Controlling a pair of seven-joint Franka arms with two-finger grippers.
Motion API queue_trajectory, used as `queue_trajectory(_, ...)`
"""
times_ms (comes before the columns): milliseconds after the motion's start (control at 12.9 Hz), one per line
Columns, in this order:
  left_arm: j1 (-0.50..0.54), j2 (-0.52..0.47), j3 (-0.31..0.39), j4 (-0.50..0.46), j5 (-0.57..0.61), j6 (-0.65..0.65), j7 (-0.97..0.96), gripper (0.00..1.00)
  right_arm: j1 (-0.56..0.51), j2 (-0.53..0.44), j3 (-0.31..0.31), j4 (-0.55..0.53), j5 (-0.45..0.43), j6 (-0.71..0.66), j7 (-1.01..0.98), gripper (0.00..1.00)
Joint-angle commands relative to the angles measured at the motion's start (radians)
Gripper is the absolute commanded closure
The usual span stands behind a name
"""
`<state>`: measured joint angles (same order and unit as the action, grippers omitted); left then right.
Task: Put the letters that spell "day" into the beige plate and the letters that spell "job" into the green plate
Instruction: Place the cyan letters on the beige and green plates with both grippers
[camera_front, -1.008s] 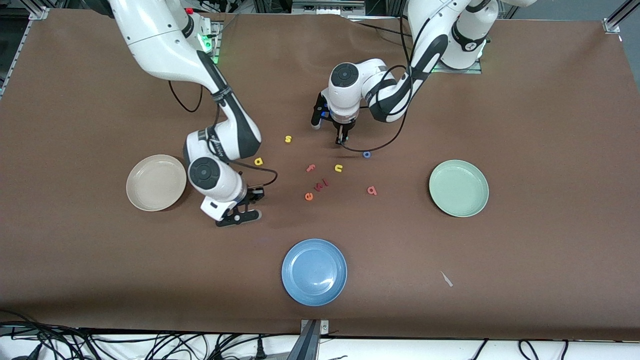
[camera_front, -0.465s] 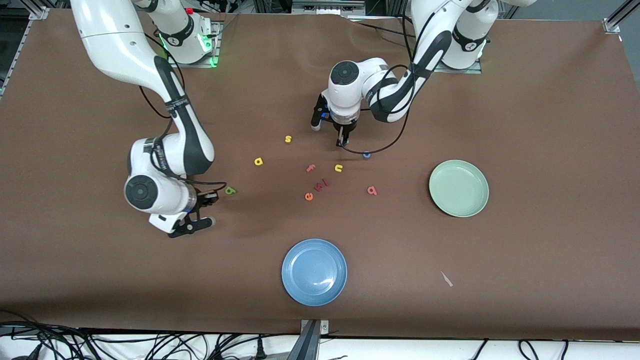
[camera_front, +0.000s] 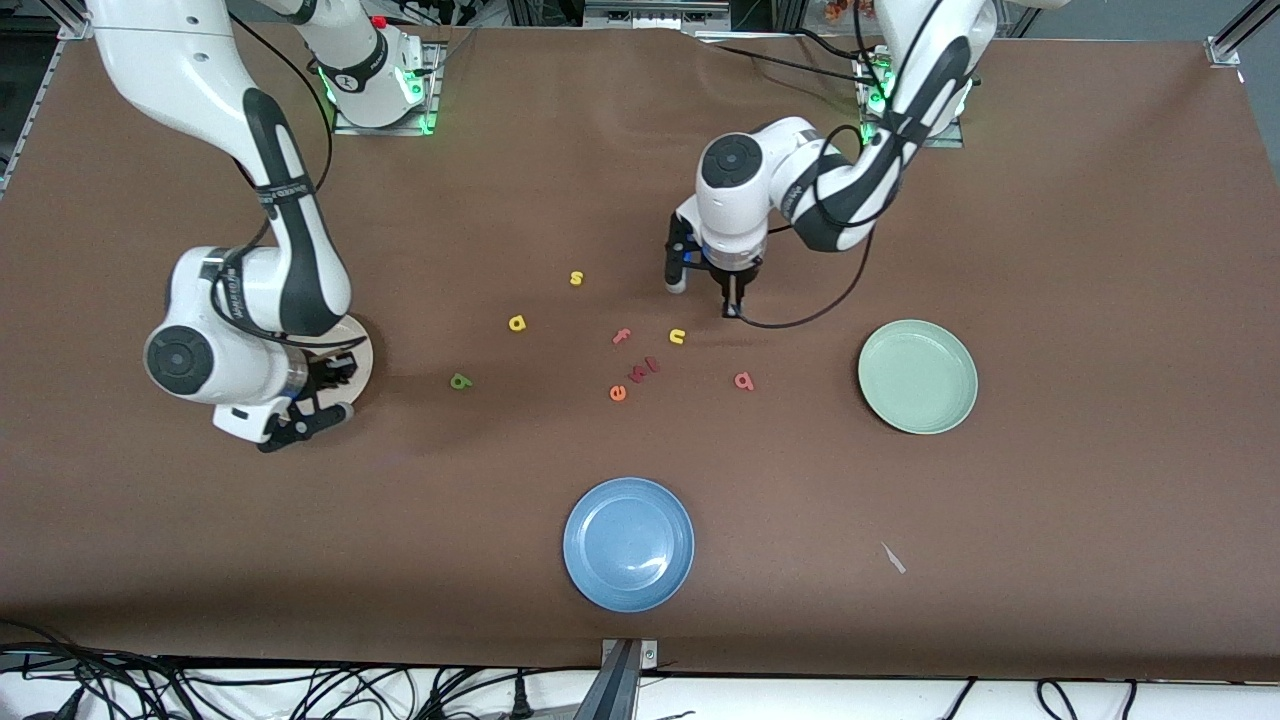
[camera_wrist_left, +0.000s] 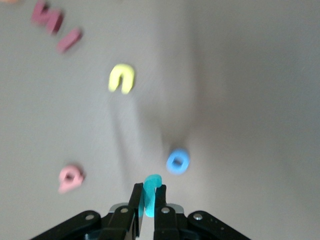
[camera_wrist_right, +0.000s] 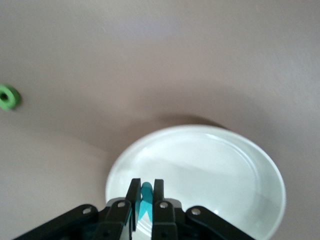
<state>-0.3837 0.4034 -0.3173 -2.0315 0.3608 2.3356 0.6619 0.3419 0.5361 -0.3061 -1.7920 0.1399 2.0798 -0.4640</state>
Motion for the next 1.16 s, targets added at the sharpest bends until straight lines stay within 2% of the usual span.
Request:
queue_trajectory(0, 0.083, -0.061, -0.006, -0.013, -0.060, -0.065, 0.001, 1.00, 0.009, -0.086, -0.048, -0.145, 0.012, 0.070, -0.120, 1.00)
queue_trajectory(155, 0.165, -0.060, -0.006, -0.001, -0.077, -0.065, -0.004, 1.00, 0.008, -0.093, -0.073, -0.205, 0.020, 0.176, -0.267, 1.00)
queue_trajectory(233, 0.201, -0.057, -0.005, 0.001, -0.092, -0.065, -0.013, 1.00, 0.008, -0.088, -0.073, -0.205, 0.021, 0.183, -0.286, 0.22)
queue_trajectory(310, 0.233, -0.055, -0.005, 0.002, -0.098, -0.065, -0.046, 1.00, 0.008, -0.096, -0.073, -0.204, 0.021, 0.171, -0.300, 0.00)
queue_trajectory(543, 0.285, -0.048, 0.001, 0.001, -0.097, -0.085, -0.241, 1.00, 0.019, -0.136, -0.048, -0.173, 0.021, 0.086, -0.297, 0.00)
queue_trajectory(698, 0.308, -0.046, 0.003, -0.001, -0.097, -0.104, -0.385, 1.00, 0.020, -0.143, -0.004, -0.156, 0.021, 0.078, -0.289, 0.00)
queue_trajectory(853, 0.350, -0.046, 0.004, -0.007, -0.094, -0.117, -0.503, 1.00, 0.022, -0.136, 0.041, -0.147, 0.007, 0.104, -0.341, 0.00)
queue_trajectory(1086, 0.457, -0.014, 0.003, -0.006, -0.094, -0.113, -0.582, 1.00, 0.023, -0.127, 0.113, -0.147, 0.004, 0.172, -0.413, 0.00)
